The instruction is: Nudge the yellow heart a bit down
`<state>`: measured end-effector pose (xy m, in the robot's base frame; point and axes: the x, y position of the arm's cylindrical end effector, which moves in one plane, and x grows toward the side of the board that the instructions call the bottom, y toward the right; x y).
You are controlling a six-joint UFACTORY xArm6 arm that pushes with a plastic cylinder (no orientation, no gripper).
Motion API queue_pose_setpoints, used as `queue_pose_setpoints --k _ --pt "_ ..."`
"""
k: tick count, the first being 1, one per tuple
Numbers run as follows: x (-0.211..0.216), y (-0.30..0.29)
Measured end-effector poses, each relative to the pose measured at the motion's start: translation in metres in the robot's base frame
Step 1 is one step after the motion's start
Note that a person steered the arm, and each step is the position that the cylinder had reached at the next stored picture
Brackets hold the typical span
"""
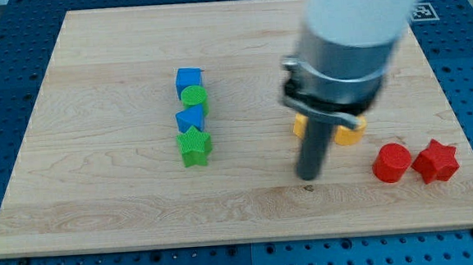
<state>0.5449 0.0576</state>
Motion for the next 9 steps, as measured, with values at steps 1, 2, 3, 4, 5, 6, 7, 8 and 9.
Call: queue_pose_setpoints --k 1,2,3,4,5,6,7,8,9 --pt "-0.022 -0.064" --pt "-0.045 -0.09" --pt "-0.07 -0.091" --pt "-0.095 -0.084" --pt "-0.116 -0.053" --pt "-0.116 -0.008" --pt "-0.114 0.016" --pt "-0.111 0.049" --pt "-0.095 0.071"
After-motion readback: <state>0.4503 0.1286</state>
